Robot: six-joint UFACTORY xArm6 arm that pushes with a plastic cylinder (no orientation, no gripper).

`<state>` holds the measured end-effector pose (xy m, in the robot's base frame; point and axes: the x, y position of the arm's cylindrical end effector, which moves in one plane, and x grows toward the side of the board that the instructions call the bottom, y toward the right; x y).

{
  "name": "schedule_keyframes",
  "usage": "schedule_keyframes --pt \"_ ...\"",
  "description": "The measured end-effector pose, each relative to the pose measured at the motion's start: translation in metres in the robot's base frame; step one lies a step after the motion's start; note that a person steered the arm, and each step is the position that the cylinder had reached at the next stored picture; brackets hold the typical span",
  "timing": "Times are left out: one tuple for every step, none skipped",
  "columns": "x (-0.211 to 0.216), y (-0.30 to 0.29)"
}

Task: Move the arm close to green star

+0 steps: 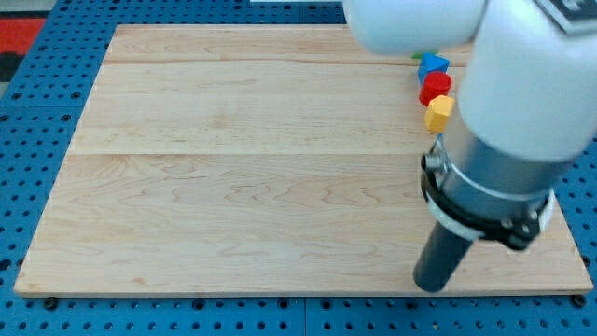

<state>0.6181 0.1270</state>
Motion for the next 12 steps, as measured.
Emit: schedule_keyframes --pt "0.0 0.037" --pt "-0.01 0.112" --pt "-0.056 0.154" --pt "-0.113 0.162" --pt "-0.176 0.172" --pt "-0.239 0.177" --pt "-0.308 0.186" --pt "-0.364 0.185" --pt "-0.398 0.171" --pt "-0.395 0.159" --pt "-0.388 0.136" --pt "-0.393 0.136"
